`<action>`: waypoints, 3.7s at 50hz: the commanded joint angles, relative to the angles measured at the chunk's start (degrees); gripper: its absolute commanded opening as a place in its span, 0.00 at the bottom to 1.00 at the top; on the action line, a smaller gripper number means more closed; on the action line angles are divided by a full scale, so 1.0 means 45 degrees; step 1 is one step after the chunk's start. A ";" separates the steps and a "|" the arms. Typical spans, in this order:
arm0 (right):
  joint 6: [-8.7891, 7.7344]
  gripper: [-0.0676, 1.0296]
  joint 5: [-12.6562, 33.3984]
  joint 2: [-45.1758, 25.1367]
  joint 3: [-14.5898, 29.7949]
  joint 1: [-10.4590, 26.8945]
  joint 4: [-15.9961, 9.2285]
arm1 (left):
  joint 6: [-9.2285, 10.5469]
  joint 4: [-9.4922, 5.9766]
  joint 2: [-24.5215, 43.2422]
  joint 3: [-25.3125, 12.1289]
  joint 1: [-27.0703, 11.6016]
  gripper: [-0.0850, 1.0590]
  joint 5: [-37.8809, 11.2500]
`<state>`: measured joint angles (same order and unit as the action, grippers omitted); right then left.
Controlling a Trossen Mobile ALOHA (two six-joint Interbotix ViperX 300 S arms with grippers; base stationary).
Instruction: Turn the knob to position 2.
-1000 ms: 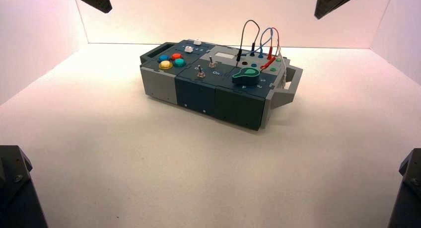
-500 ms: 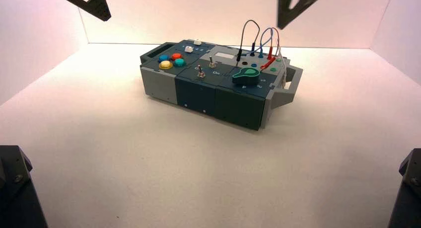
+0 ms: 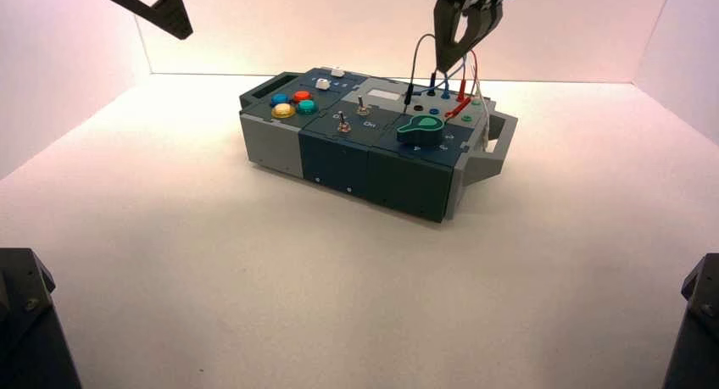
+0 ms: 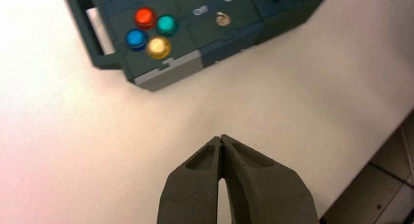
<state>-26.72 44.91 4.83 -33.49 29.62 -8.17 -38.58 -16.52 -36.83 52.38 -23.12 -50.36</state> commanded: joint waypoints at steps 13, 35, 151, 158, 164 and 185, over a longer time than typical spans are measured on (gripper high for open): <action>-0.0664 0.04 -0.0078 -0.0527 0.0977 0.0137 -0.0176 | -0.0117 -0.0371 -0.0313 -0.0059 -0.0254 0.05 0.0977; -0.0938 0.04 -0.0703 -0.1660 0.0996 0.0742 -0.0508 | -0.0254 -0.0449 -0.0508 0.0156 -0.0859 0.05 0.1426; -0.0938 0.04 -0.0039 -0.2461 0.0371 0.1504 -0.0488 | -0.0254 -0.0430 -0.0098 0.0078 -0.0859 0.05 0.1797; -0.0938 0.04 -0.0020 -0.2363 0.0254 0.1523 -0.0449 | -0.0273 -0.0430 -0.0098 0.0078 -0.0859 0.05 0.1797; -0.0898 0.04 0.0039 -0.2246 0.0195 0.1504 -0.0391 | -0.0273 -0.0430 -0.0098 0.0078 -0.0859 0.05 0.1797; -0.0879 0.04 0.0371 -0.2109 0.0117 0.1465 -0.0273 | -0.0254 -0.0430 -0.0098 0.0078 -0.0859 0.05 0.1797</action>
<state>-30.41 46.32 -6.59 -33.49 36.04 -9.58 -39.46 -18.37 -37.00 53.88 -26.72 -42.63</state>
